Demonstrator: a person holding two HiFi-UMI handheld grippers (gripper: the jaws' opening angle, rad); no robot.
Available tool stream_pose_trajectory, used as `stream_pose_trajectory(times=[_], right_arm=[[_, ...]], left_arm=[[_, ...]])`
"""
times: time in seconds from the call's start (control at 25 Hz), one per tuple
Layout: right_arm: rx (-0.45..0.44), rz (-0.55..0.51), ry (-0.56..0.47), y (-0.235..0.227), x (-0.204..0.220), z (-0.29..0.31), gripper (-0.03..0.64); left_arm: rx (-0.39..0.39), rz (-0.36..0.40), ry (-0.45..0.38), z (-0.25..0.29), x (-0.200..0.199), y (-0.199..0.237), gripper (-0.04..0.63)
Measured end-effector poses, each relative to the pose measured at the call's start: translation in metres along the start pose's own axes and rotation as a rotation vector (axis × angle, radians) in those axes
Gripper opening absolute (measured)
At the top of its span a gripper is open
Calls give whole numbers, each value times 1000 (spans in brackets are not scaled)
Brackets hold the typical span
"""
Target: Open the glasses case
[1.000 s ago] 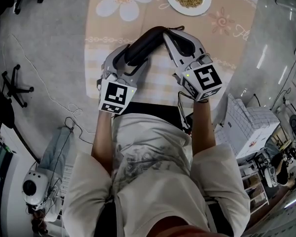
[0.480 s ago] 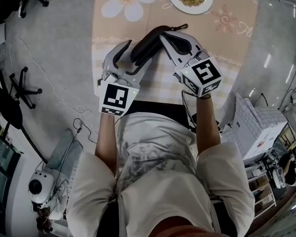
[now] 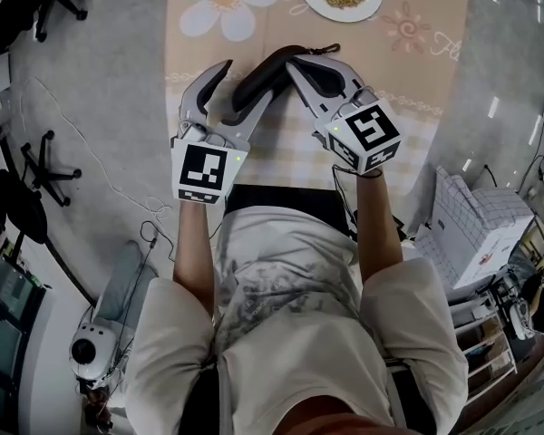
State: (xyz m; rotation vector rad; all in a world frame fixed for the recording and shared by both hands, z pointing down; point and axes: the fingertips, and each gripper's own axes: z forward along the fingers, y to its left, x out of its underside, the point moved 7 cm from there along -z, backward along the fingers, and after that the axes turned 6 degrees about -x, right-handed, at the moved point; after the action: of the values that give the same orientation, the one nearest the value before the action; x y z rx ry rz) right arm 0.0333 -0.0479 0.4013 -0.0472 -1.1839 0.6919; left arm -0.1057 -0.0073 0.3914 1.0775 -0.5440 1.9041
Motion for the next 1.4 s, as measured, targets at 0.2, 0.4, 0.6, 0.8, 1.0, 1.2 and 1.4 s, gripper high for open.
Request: stream_pose_trajectory(times=[0.2, 0.4, 0.6, 0.8, 1.0, 1.2, 1.4], right_arm=[[-3, 2, 5, 1, 2, -3, 18], [-7, 2, 8, 1, 2, -5, 18], [1, -25, 28, 5, -1, -4, 18], [-31, -52, 23, 16, -2, 2, 18], [-27, -84, 58, 19, 3, 1, 18], [-19, -133, 98, 24, 3, 1, 18], [-12, -174, 141, 27, 4, 1, 18]], left_arm=[[7, 11, 25, 8, 2, 1, 295], [2, 25, 58, 14, 4, 3, 290], [4, 48, 87, 17, 8, 3, 276], [20, 62, 109, 22, 13, -4, 279], [4, 54, 113, 23, 14, -2, 264], [-7, 55, 122, 24, 14, 0, 211], [-11, 70, 135, 28, 14, -2, 128]])
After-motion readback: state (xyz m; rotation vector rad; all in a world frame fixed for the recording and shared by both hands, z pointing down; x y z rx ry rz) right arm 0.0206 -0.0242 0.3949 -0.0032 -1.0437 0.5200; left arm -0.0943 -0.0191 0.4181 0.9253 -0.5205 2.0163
